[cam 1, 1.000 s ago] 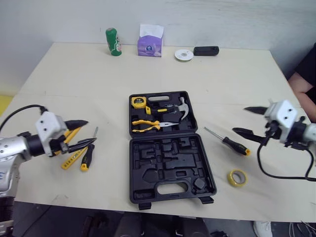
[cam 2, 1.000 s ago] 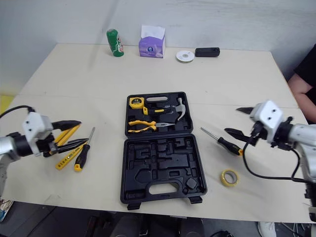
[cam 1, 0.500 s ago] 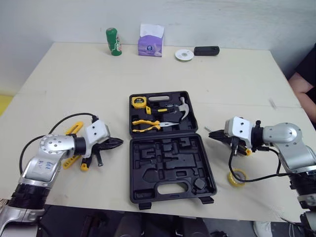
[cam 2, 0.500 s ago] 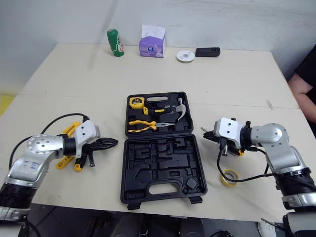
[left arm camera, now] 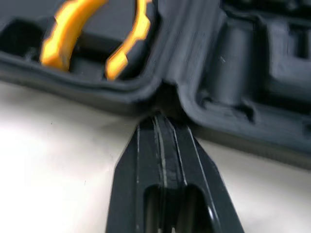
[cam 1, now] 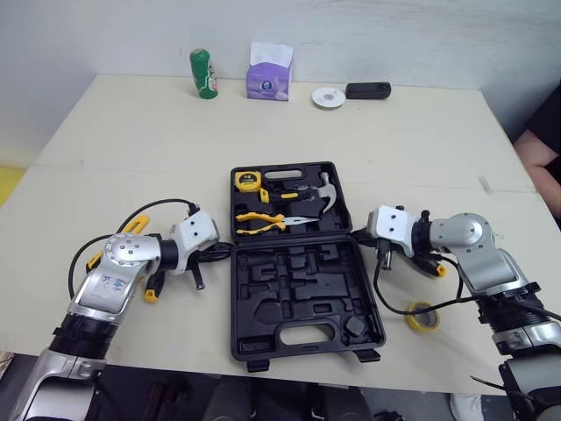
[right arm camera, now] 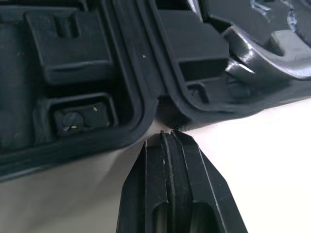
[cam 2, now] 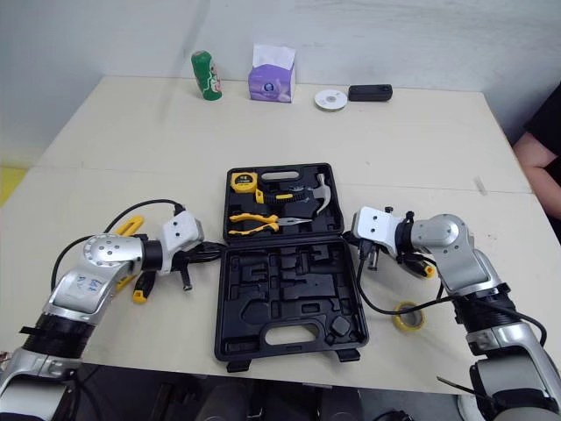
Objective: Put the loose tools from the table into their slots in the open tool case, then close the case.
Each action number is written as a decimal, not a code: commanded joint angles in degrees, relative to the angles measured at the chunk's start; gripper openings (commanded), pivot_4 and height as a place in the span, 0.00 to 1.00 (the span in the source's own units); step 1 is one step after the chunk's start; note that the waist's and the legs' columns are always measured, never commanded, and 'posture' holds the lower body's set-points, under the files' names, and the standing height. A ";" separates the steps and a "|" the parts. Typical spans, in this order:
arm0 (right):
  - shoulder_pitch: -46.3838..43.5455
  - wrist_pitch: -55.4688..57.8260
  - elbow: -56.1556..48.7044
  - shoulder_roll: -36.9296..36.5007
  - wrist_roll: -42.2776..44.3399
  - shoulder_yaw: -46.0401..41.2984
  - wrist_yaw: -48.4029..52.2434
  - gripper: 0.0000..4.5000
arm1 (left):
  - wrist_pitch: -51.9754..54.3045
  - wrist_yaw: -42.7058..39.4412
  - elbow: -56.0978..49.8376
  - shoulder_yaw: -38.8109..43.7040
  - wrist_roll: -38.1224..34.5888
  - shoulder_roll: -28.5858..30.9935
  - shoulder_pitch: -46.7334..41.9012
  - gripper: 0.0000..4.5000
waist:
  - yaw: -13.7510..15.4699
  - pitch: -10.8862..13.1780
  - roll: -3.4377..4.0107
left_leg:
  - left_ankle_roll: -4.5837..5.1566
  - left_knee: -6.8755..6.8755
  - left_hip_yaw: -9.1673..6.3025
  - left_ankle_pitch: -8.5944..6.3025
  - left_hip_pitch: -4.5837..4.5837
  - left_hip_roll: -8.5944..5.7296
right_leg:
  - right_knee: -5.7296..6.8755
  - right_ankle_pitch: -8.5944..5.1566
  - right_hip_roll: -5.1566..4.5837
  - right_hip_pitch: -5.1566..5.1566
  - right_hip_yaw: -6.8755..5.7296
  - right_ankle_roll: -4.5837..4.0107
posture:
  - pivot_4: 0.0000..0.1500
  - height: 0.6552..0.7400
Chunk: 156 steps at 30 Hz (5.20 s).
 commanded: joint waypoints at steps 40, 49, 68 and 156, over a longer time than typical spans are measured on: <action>15.65 11.56 -22.66 -6.57 13.08 -15.31 1.59 0.01 | -2.64 -5.61 -8.15 10.86 -3.67 9.41 5.72 0.00 | 1.15 0.01 -0.01 | -0.02 -0.05 -0.02 -0.04 -0.05 0.04 | -0.14 0.00 -0.05 -0.02 0.02 0.00 | 1.00 1.00; 27.27 12.56 -23.37 -14.23 18.90 -32.45 3.73 0.63 | -1.71 -8.43 -0.38 32.63 -14.29 15.16 10.85 0.49 | 1.04 0.10 -0.01 | -0.01 -0.11 -0.02 -0.09 -0.03 0.08 | -0.21 0.01 -0.04 -0.01 0.03 0.01 | 1.00 1.00; 40.30 -20.70 25.34 -16.20 16.53 -59.13 -8.16 1.00 | -25.37 10.24 55.23 49.43 -8.00 27.67 21.25 1.00 | 0.75 0.14 -0.11 | 0.21 -0.17 0.48 -0.70 0.27 0.13 | -0.51 0.04 -0.26 -0.03 0.31 0.10 | 1.00 1.00; 16.77 6.91 -32.56 -0.40 36.16 -20.15 6.64 1.00 | 71.33 44.70 -47.81 29.85 -14.63 -10.25 20.61 0.88 | 2.51 0.07 -0.28 | 0.20 0.38 1.26 -0.88 0.07 0.42 | -0.28 0.13 0.14 -0.58 1.39 0.17 | 1.00 1.00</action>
